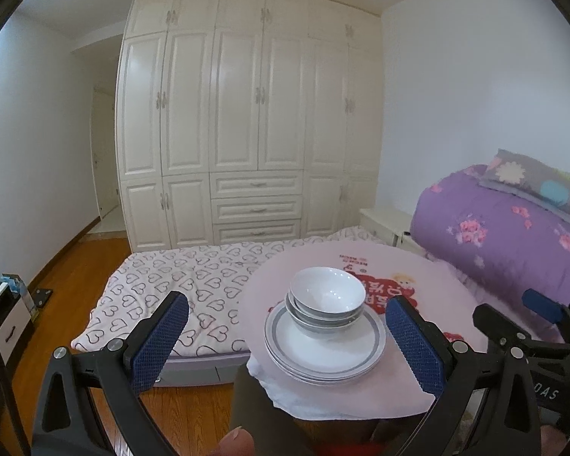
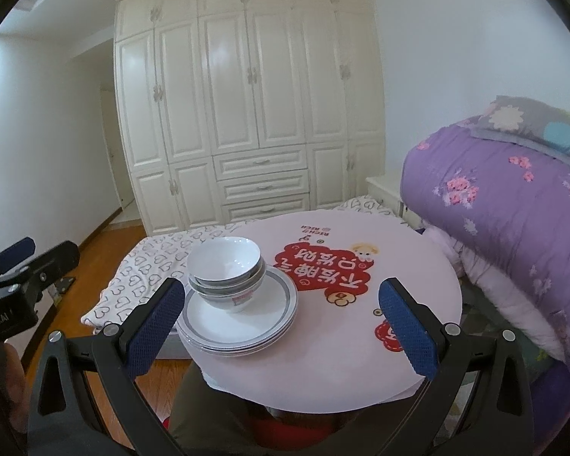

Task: Organize plates and bowls

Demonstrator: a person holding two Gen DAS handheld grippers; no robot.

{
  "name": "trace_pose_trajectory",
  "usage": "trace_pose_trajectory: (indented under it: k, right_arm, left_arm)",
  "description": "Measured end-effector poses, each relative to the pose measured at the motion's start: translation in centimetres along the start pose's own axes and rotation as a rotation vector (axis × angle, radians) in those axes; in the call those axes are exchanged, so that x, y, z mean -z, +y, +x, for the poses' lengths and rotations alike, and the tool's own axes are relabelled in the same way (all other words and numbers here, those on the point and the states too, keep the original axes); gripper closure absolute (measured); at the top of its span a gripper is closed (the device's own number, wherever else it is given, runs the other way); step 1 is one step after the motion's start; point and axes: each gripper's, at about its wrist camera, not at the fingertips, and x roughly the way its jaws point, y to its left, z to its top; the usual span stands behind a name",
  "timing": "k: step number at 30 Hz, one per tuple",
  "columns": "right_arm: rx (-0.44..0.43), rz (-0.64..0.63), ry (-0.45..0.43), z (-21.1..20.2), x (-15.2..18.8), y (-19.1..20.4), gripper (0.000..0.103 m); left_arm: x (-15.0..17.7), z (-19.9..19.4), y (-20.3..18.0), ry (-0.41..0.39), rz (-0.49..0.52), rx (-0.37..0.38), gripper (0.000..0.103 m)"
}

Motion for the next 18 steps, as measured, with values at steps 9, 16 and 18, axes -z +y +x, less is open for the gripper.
trace_pose_trajectory:
  k: [9, 16, 18]
  right_arm:
    - [0.002, 0.002, -0.006, -0.2, 0.1, -0.3, 0.0]
    - [0.006, 0.003, -0.006, -0.2, 0.1, -0.2, 0.0]
    - [0.003, 0.004, -0.006, -0.2, 0.1, -0.2, 0.0]
  left_arm:
    - [-1.2, 0.5, 0.1, -0.009, 0.032, -0.063, 0.001]
    - [-1.2, 1.2, -0.3, 0.004, 0.031, -0.035, 0.001]
    - [-1.3, 1.3, -0.3, 0.006, 0.027, -0.028, 0.001]
